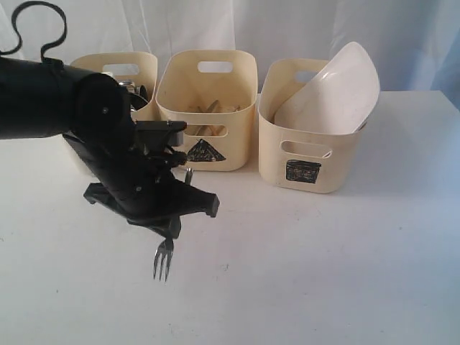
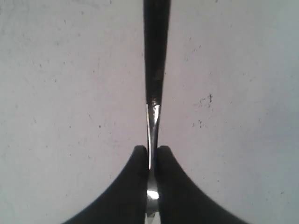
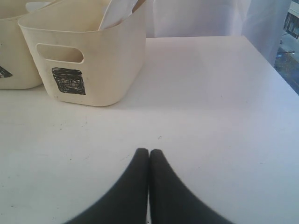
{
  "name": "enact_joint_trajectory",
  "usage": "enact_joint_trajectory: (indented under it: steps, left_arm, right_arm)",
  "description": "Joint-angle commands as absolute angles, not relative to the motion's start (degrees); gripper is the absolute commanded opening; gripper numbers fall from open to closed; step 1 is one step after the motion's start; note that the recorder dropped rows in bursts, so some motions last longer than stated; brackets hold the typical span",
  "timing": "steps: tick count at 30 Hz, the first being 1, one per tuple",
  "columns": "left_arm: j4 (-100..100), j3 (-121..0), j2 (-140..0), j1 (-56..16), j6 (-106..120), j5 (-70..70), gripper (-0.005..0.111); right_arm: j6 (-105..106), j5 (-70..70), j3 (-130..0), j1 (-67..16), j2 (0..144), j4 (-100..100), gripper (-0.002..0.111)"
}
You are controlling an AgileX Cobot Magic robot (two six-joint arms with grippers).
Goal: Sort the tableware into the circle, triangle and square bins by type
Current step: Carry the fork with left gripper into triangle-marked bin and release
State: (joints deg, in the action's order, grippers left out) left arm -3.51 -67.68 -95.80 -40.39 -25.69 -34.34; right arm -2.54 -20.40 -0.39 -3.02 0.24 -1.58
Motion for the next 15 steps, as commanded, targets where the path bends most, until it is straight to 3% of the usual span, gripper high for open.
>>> enact_joint_trajectory:
  steps: [1, 15]
  left_arm:
    - [0.0, -67.41, -91.79, -40.68, -25.06, -30.39, 0.0]
    - [23.05, -67.41, -88.08, -40.43, -23.25, -7.63, 0.0]
  right_arm:
    - [-2.78, -20.05, 0.0, -2.77, 0.0, -1.7, 0.0]
    - [-2.78, -20.05, 0.0, -2.77, 0.0, -1.7, 0.0]
